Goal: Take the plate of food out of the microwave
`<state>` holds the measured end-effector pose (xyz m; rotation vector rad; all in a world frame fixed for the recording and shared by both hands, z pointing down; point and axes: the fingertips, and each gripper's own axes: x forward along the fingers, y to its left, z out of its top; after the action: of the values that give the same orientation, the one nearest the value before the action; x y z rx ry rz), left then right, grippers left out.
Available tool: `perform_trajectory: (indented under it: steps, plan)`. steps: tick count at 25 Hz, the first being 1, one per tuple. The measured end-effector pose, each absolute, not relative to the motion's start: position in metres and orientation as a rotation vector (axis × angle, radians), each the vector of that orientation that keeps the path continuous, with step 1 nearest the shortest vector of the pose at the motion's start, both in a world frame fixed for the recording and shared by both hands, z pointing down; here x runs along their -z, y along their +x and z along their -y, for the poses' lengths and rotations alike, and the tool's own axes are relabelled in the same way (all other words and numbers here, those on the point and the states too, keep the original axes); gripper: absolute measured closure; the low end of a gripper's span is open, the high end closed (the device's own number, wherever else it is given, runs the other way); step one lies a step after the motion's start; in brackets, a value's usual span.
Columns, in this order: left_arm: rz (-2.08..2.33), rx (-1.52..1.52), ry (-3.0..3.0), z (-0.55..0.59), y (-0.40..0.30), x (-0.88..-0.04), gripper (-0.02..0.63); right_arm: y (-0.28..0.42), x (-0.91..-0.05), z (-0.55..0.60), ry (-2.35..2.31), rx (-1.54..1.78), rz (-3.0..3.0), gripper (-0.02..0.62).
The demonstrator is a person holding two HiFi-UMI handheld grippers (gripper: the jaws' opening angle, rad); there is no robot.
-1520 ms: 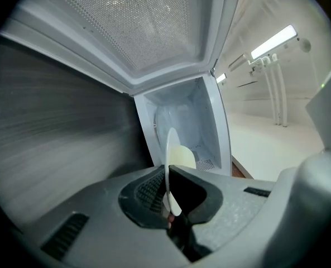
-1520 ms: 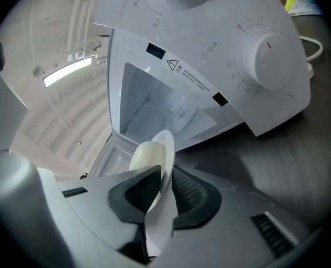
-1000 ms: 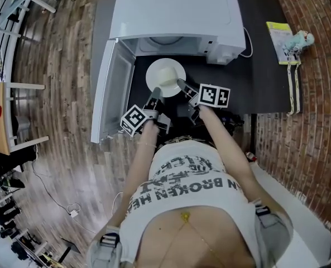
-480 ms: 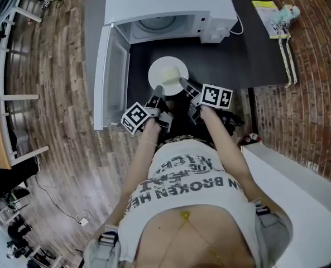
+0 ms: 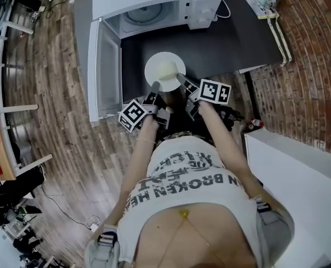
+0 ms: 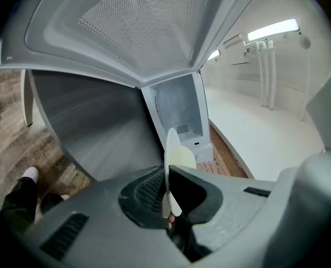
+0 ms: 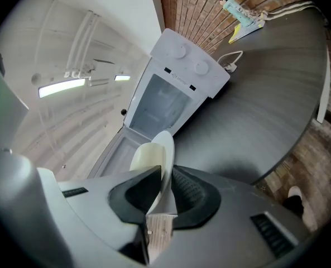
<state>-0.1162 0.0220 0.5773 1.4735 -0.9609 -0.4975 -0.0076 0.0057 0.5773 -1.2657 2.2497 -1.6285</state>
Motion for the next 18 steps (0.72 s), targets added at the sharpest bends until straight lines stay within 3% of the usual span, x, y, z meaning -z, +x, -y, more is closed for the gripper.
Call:
perform_trajectory:
  steps: [18]
  plan:
    - [1.093, 0.592, 1.418, -0.049, -0.060, -0.566, 0.589, 0.044, -0.569, -0.017, -1.095, 1.700, -2.383, 0.540]
